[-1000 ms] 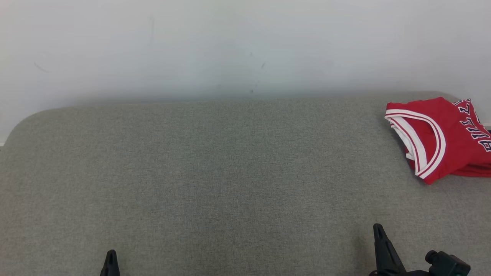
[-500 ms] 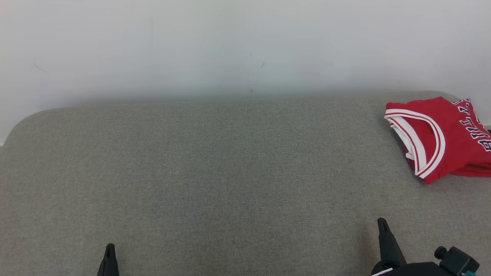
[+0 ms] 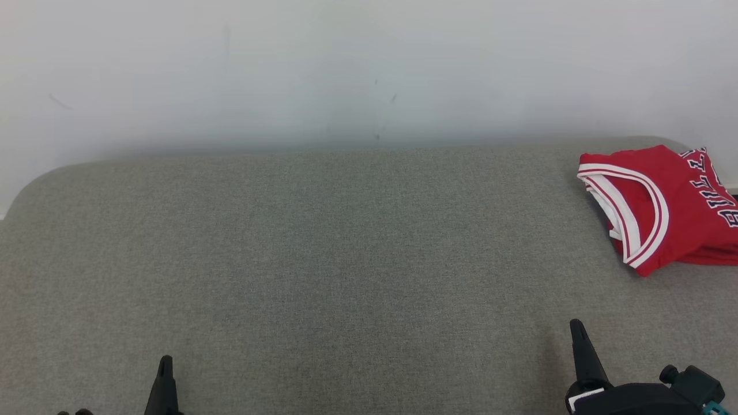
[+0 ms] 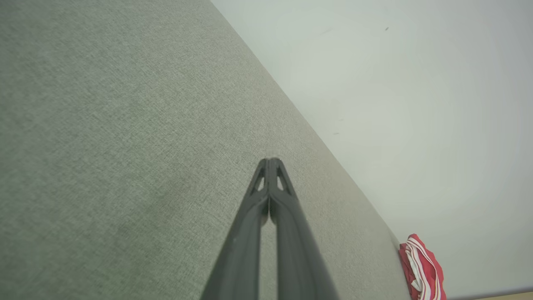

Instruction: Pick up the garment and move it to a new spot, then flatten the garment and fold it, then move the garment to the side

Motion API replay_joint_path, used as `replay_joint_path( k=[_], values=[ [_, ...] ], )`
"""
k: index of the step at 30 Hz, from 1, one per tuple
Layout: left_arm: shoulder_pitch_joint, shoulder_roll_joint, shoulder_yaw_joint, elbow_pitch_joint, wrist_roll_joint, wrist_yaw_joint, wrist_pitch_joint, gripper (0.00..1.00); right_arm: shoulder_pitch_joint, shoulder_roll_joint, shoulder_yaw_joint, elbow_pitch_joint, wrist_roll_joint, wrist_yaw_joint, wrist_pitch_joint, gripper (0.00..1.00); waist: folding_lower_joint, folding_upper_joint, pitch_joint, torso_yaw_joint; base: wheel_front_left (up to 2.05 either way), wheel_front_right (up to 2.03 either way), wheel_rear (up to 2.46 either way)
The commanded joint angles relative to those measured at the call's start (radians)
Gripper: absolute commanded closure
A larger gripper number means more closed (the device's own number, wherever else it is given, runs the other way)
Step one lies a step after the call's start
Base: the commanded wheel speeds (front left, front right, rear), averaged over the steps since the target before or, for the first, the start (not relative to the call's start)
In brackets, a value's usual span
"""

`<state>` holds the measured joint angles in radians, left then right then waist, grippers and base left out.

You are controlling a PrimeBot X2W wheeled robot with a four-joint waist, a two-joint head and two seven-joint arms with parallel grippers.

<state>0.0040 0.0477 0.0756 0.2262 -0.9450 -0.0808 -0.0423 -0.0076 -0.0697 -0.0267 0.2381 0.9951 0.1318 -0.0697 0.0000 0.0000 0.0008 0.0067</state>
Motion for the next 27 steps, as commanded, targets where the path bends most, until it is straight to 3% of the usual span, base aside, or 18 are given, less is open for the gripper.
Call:
replay_joint_path(
  k=[1,27],
  values=[
    [-0.024,0.003,0.006,-0.007,-0.039,-0.008,0.008,1.00,-0.022,-0.005,-0.004,-0.010,0.032,-0.001,0.007,1.00,0.0000,0.0000,0.000,0.000,0.00,0.00,0.00],
    [-0.068,0.004,0.021,0.005,-0.321,-0.027,0.075,1.00,-0.059,-0.004,-0.029,-0.004,0.307,-0.001,0.078,1.00,0.0000,0.0000,0.001,-0.003,0.00,0.00,0.00]
  ],
)
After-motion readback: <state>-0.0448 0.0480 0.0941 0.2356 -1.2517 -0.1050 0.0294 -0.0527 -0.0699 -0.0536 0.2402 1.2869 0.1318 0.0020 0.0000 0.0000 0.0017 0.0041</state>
